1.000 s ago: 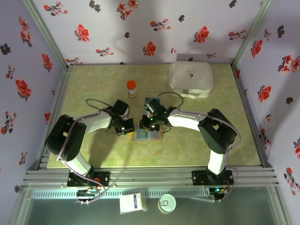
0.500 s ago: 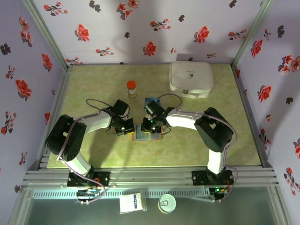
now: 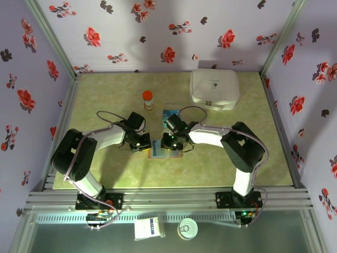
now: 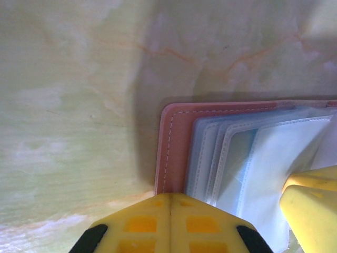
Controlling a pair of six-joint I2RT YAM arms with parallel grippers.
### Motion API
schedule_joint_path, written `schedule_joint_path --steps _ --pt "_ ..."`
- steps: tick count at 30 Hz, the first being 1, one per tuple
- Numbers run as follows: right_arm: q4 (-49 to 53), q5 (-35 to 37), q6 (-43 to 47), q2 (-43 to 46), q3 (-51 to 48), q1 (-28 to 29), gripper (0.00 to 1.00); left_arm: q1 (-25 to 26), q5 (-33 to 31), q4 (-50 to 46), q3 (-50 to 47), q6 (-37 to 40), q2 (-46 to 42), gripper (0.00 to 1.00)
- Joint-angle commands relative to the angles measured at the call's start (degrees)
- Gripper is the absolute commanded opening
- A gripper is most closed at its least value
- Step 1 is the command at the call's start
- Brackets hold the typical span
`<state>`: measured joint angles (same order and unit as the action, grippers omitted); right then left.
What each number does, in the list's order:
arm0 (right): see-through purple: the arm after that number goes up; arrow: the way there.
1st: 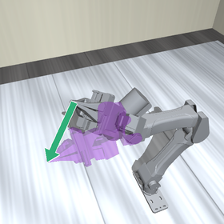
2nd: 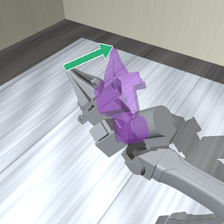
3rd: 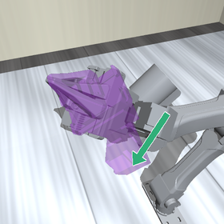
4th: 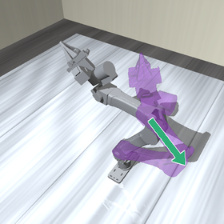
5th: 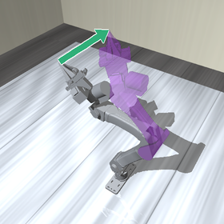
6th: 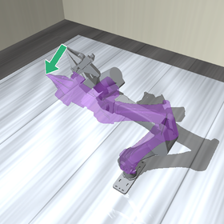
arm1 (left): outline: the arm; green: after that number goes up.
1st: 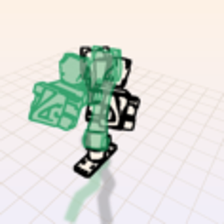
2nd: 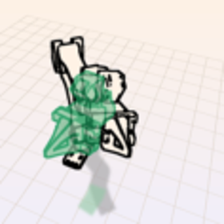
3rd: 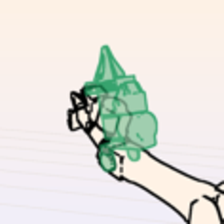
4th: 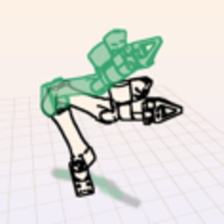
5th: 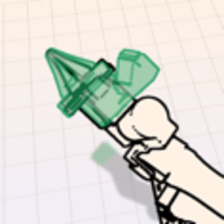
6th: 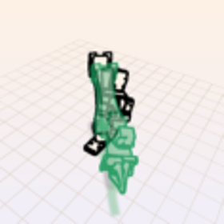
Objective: Take the credit cards out of the card holder
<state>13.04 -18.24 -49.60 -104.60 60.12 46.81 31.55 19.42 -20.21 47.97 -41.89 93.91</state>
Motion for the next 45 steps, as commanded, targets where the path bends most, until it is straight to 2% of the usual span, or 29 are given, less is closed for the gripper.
schedule_joint_path --steps 1,9,15,28,32,39,45 --pt "-2.78 -1.10 -0.81 1.37 -2.42 -1.00 0.19 0.04 -2.11 -2.18 1.12 1.05 0.60 0.03" --pt "-8.67 -3.61 -2.68 2.38 -6.20 -2.46 0.18 -0.03 -2.74 -3.96 2.61 0.20 -3.08 0.05" --pt "-12.27 -4.98 -3.78 2.74 -8.48 -3.21 0.17 0.58 0.99 -1.55 3.02 -2.36 -4.85 0.14" --pt "-18.44 -6.99 -5.55 2.54 -11.77 -3.74 0.17 3.33 4.72 4.41 2.55 -5.11 0.62 0.30" --pt "-18.55 -7.24 -5.64 2.73 -11.91 -3.74 0.17 3.69 4.88 4.82 2.69 -5.22 1.62 0.29" --pt "-19.71 -7.51 -6.03 4.55 -12.61 -3.78 0.18 3.78 5.84 5.84 2.97 -5.56 1.33 0.20" --pt "-16.43 -5.71 -4.62 8.93 -11.72 -3.95 0.20 3.78 5.93 4.69 3.73 -5.67 -0.71 0.19"
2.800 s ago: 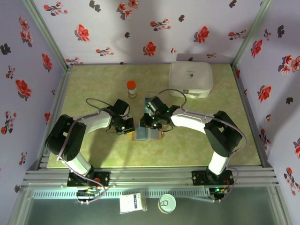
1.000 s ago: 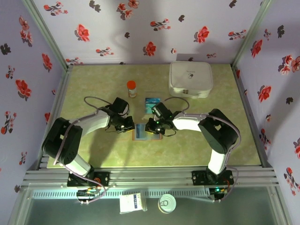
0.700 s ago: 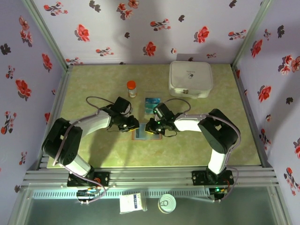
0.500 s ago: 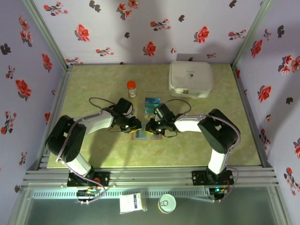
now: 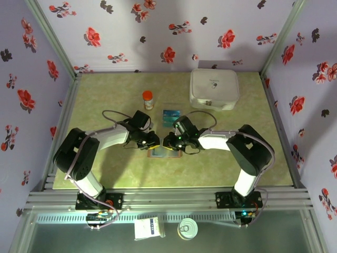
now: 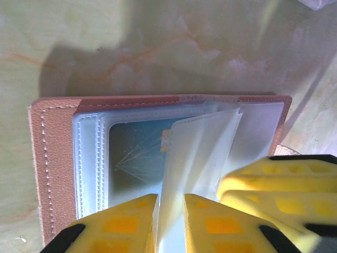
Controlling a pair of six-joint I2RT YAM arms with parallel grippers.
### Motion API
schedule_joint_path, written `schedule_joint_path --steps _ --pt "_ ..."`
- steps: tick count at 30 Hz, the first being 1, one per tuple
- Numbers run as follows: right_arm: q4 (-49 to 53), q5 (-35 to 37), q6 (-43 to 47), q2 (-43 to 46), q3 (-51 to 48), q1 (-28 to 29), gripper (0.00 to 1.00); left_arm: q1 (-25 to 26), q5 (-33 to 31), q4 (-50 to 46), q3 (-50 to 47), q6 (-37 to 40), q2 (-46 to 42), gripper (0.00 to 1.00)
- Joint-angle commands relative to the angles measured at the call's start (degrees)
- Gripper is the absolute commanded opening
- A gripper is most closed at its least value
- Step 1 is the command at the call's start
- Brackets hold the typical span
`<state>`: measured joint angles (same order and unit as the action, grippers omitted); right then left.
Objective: Take the credit cards out of the card holder
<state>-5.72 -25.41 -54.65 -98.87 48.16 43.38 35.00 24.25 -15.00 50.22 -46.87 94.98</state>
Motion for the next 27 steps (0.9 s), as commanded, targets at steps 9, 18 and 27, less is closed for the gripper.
schedule_joint_path --steps 9,18,27 --pt "14.95 10.27 4.51 14.91 0.10 -2.00 0.22 2.26 1.42 -0.74 3.70 -1.93 -2.01 0.23" --pt "18.96 13.09 5.26 23.21 -2.88 -5.21 0.24 5.64 1.47 -0.70 8.24 -2.46 2.64 0.34" --pt "20.30 13.57 5.46 26.18 -4.55 -6.07 0.27 8.08 2.07 -0.71 12.67 -2.44 8.63 0.54"
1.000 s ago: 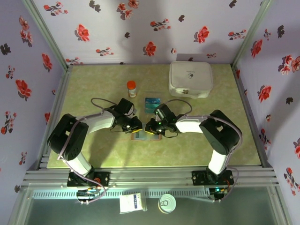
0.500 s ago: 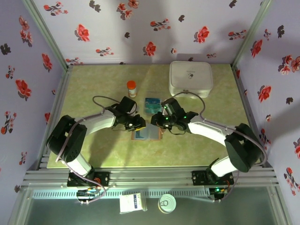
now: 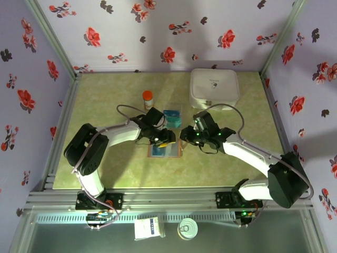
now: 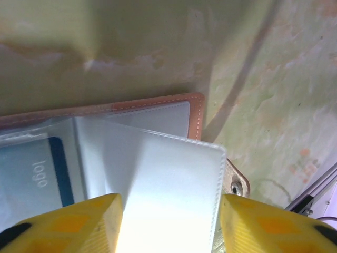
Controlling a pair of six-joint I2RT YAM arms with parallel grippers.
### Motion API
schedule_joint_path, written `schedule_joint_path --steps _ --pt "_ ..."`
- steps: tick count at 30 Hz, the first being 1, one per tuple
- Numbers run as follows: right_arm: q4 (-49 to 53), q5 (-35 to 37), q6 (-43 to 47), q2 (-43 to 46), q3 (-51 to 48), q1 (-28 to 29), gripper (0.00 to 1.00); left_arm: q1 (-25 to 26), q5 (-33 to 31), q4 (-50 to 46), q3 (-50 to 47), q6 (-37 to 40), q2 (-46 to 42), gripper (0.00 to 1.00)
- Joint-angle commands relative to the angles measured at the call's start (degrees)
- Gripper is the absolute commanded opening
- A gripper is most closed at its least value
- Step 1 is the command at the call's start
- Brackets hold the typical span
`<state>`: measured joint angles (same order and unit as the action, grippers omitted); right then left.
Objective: Take the credit cards out of the card holder
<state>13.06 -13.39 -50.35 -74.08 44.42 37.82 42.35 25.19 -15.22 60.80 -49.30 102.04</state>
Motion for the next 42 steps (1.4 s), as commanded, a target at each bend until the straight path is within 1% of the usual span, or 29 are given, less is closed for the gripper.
schedule_joint_path --steps 1,5,10,15,21,28,31,35,38,42 --pt "1.61 1.52 1.17 1.51 -0.87 -0.56 0.27 0.87 1.23 -0.44 2.51 -0.08 2.11 0.56" --pt "1.79 1.52 1.13 1.98 -1.15 -0.73 0.27 1.12 1.53 -0.54 3.45 0.03 3.51 0.58" --pt "1.29 1.17 0.93 1.77 -1.03 -0.75 0.28 1.16 1.66 -0.95 3.80 0.39 3.79 0.59" --pt "-0.42 -0.74 0.48 -0.03 -0.23 -0.74 0.28 0.90 0.97 -1.74 3.55 1.09 1.67 0.58" --pt "-2.41 -3.19 -0.01 -3.51 2.05 -0.04 0.26 -1.39 -0.55 -3.15 1.63 2.23 -3.44 0.55" --pt "-2.51 -4.82 0.69 -9.77 7.46 2.45 0.25 -6.16 -3.39 -5.67 -3.89 4.53 -10.21 0.48" --pt "-2.78 -5.66 0.78 -13.29 10.13 3.86 0.25 -8.78 -3.94 -6.06 -7.45 5.21 -11.60 0.43" --pt "-3.21 -7.12 0.68 -18.16 13.43 5.76 0.25 -11.34 -2.97 -5.19 -11.09 6.13 -12.48 0.34" --pt "-3.30 -8.16 0.43 -21.72 15.38 6.84 0.25 -12.13 -1.35 -4.34 -12.14 6.58 -11.75 0.27" --pt "-4.56 -9.28 -0.49 -25.33 16.26 7.69 0.25 -12.62 -1.12 -3.68 -12.84 6.67 -10.88 0.20"
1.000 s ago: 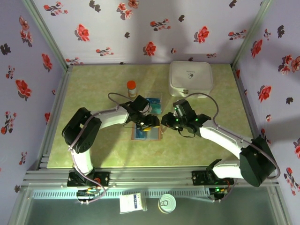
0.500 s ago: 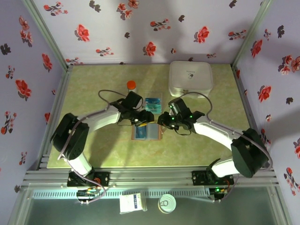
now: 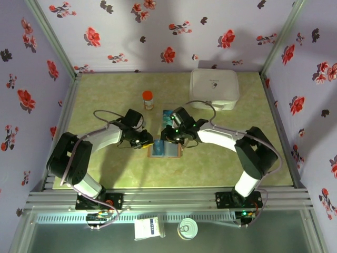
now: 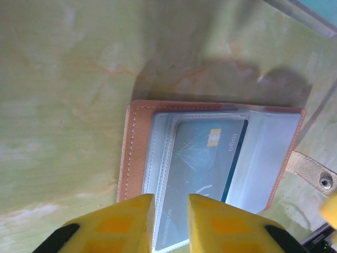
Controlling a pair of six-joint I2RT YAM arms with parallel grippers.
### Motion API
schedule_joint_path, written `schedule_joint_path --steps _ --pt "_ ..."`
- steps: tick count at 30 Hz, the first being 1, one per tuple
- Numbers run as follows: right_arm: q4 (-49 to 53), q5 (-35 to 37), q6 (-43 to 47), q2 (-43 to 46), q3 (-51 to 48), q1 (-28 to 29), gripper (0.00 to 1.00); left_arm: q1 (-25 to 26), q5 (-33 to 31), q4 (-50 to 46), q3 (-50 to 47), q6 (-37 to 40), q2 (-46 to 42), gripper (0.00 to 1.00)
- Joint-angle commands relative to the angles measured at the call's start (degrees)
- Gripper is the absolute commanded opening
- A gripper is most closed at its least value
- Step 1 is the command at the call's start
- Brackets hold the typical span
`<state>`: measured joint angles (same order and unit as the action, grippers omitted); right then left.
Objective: Take the credit cards out of the card holder
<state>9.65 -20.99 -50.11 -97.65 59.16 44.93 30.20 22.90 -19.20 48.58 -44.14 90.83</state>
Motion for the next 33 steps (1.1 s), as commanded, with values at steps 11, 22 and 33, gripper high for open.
schedule_joint_path --steps 11,22,33 --pt "-3.01 -1.84 -1.70 -5.69 0.14 1.04 0.27 -0.49 3.66 4.10 -2.06 0.92 3.99 0.12" --pt "-2.79 -1.92 -1.46 -7.81 -0.28 1.03 0.26 -0.44 2.42 2.81 -2.42 1.13 5.09 0.08" --pt "4.46 3.18 1.83 -7.14 0.34 1.04 0.26 -0.65 1.87 2.37 -2.57 0.89 3.77 0.08"
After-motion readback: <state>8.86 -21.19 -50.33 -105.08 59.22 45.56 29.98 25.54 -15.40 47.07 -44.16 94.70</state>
